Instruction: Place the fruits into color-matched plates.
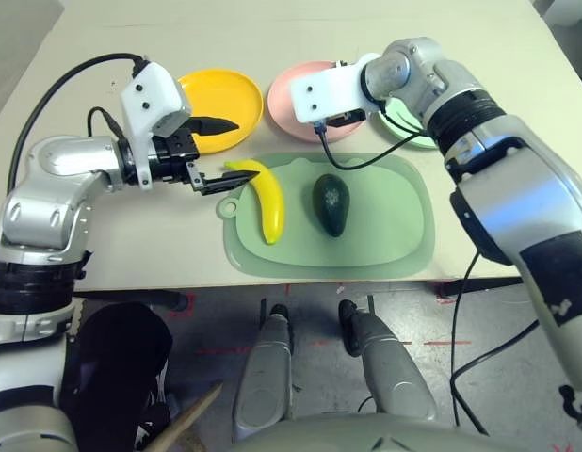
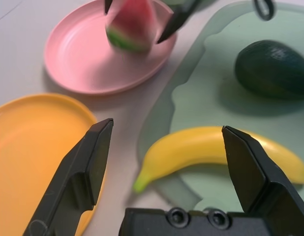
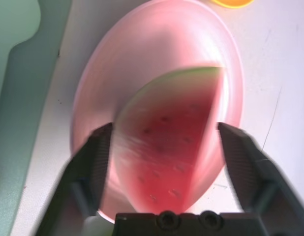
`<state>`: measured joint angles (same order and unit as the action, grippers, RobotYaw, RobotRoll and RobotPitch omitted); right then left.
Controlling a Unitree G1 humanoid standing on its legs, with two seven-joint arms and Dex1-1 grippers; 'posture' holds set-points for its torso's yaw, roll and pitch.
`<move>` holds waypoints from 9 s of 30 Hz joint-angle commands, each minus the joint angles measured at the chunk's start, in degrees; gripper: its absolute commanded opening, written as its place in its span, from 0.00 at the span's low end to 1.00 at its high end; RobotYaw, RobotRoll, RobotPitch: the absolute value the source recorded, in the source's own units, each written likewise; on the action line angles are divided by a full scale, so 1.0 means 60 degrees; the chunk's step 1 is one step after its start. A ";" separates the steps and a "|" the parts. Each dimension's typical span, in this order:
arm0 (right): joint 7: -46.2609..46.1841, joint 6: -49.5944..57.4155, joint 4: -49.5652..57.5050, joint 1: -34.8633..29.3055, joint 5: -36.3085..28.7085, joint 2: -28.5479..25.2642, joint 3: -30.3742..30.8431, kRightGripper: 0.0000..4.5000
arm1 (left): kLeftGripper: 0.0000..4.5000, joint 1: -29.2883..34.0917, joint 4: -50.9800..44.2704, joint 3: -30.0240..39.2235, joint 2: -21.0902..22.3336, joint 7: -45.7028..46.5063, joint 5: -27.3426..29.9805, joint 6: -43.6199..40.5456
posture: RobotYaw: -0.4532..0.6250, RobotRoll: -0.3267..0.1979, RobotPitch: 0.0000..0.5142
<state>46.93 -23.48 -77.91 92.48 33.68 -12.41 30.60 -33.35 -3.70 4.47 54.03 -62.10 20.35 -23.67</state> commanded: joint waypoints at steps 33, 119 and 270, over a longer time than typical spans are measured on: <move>0.7486 -0.8035 0.3887 -0.0242 -0.4867 -0.2138 0.1305 0.99 | 1.00 -0.0543 0.1200 -0.0685 0.0564 -0.4778 0.0521 0.1817 | 0.33 0.62 0.61; 0.6977 -0.5492 0.5154 -0.1925 -0.3958 -0.1676 0.1698 0.69 | 1.00 -0.0633 0.1259 -0.0737 0.0534 -0.4862 0.0403 0.1872 | 0.37 0.62 0.67; -0.1506 0.6570 1.9663 -1.6247 -0.9427 -0.2295 -0.3849 1.00 | 0.36 -0.8597 1.0465 -0.6085 -0.1230 -0.4321 -0.3662 0.9910 | 0.38 0.62 0.57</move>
<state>40.05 14.61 37.11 -2.98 -23.49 -26.71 5.87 -84.02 56.81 -34.05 45.63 -89.81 0.94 36.58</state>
